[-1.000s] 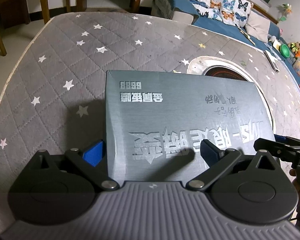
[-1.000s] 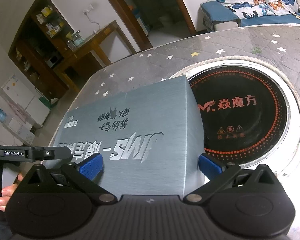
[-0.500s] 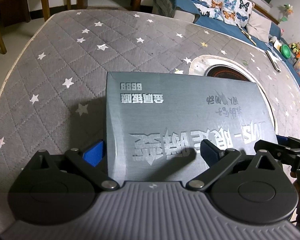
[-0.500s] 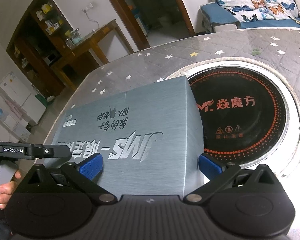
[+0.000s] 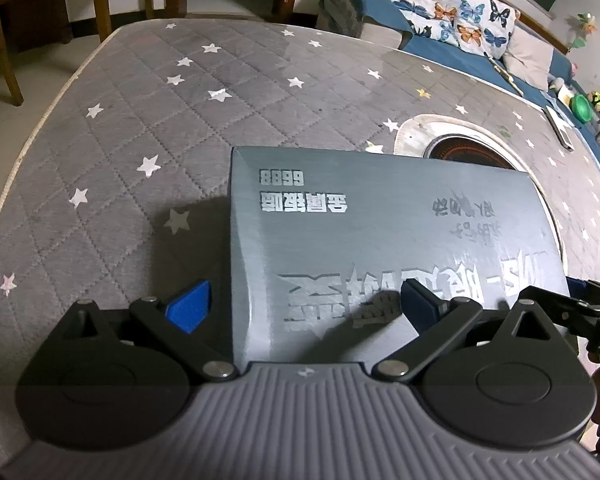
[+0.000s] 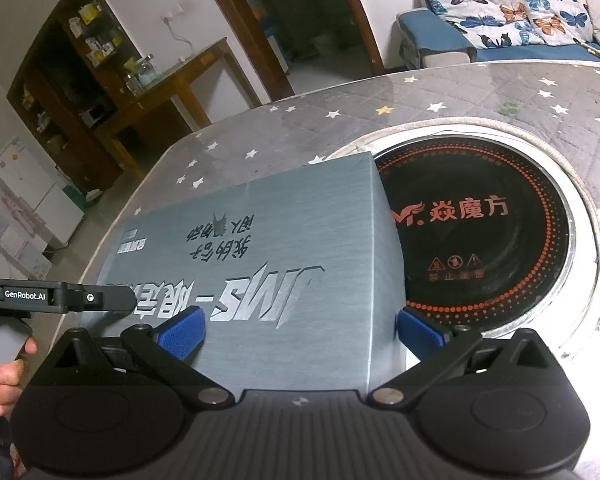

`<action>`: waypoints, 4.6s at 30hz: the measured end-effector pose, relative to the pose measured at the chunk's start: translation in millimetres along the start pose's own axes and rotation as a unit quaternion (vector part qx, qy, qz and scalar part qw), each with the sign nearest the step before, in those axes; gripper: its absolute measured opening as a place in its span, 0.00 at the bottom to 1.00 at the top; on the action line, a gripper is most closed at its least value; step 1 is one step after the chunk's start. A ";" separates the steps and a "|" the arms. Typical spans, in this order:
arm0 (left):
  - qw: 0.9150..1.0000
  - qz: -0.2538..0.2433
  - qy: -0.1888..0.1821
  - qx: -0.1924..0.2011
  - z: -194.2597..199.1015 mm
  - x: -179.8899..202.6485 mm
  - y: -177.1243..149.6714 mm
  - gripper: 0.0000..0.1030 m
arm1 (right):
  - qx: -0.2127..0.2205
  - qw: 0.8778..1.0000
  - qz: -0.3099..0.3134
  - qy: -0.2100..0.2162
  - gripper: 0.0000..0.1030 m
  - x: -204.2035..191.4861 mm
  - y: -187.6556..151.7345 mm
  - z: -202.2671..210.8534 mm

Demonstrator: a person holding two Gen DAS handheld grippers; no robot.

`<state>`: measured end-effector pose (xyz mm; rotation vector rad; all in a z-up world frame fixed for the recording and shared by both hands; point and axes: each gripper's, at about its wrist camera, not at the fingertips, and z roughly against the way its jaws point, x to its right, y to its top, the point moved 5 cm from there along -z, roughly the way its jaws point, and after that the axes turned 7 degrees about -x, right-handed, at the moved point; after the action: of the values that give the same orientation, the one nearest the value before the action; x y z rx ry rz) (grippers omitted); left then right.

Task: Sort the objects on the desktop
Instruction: 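Lower the lid onto the white box rim with both grippers, then settle the lid down over the box and open both grippers, then withdraw both open grippers from the closed box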

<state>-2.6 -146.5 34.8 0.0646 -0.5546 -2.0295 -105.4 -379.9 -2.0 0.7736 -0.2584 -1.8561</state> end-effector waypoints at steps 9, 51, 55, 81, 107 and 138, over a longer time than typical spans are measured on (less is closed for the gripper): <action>1.000 0.006 0.003 -0.001 -2.0 -3.1 4.0 0.97 | 0.002 1.000 0.008 -0.015 1.00 -1.4 3.5 -3.6; 0.996 -0.023 0.034 0.075 34.8 8.5 -31.8 0.97 | 0.032 0.996 0.065 -0.053 1.00 -21.8 -11.4 14.6; 0.995 -0.023 0.038 0.084 40.0 9.8 -40.5 0.97 | 0.040 0.995 0.075 -0.060 1.00 -25.8 -16.1 19.5; 0.993 -0.017 0.043 0.109 65.4 9.0 -102.7 0.97 | 0.063 0.987 0.107 -0.101 1.00 -39.7 -59.9 46.3; 0.994 -0.010 0.059 0.094 58.0 3.9 -149.7 0.97 | 0.042 0.990 0.096 -0.092 1.00 -39.9 -105.9 43.6; 0.965 0.139 0.185 0.128 32.1 -111.6 -118.1 0.97 | 0.120 0.969 0.012 -0.218 1.00 93.6 -84.2 80.8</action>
<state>-51.2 6.7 -5.2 0.4846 -0.5489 -1.6127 -240.3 -442.3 -19.4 0.5085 -0.7803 -1.9795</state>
